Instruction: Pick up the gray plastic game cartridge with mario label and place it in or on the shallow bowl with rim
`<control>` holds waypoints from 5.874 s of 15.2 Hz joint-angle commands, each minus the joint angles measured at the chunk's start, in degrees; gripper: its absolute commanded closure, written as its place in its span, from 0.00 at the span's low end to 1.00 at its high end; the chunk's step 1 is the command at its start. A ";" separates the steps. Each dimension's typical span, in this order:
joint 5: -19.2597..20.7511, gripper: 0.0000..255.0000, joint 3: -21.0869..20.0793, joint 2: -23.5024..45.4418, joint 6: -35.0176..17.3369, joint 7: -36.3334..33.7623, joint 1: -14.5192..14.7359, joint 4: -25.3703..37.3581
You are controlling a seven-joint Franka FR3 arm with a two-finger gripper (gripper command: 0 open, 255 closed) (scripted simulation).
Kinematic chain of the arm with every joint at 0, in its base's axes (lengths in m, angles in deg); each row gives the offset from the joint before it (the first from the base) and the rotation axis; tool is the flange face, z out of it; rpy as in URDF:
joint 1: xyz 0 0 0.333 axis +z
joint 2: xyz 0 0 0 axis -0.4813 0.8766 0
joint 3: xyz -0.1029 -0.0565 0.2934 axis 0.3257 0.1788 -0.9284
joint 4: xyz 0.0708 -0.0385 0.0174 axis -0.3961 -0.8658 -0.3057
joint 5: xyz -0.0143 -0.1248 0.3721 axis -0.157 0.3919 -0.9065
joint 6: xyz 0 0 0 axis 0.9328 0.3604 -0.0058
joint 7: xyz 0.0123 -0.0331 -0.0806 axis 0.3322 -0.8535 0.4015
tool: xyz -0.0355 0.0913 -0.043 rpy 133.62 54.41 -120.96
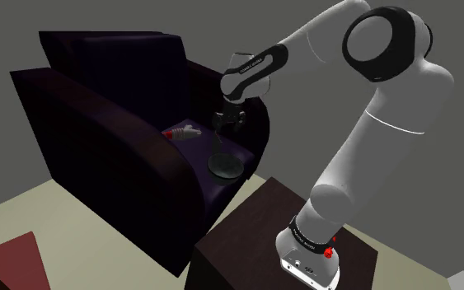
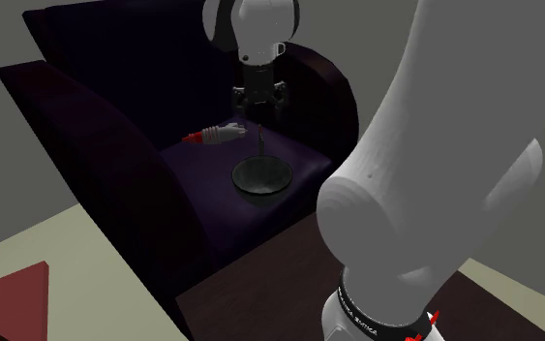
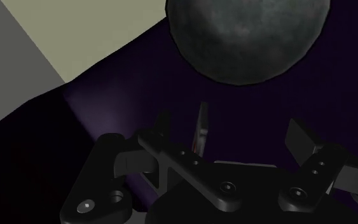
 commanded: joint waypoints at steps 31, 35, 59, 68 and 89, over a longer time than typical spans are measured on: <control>-6.82 1.00 -0.32 21.81 -12.42 1.43 -2.97 9.35; -6.76 0.00 -0.27 21.50 -12.14 1.40 -2.95 9.32; -12.64 0.00 11.53 23.57 -11.65 -32.68 -2.75 15.73; -12.64 1.00 11.53 23.56 -11.65 -32.68 -2.75 15.73; -7.80 1.00 14.36 14.32 -1.28 -35.71 -0.59 17.30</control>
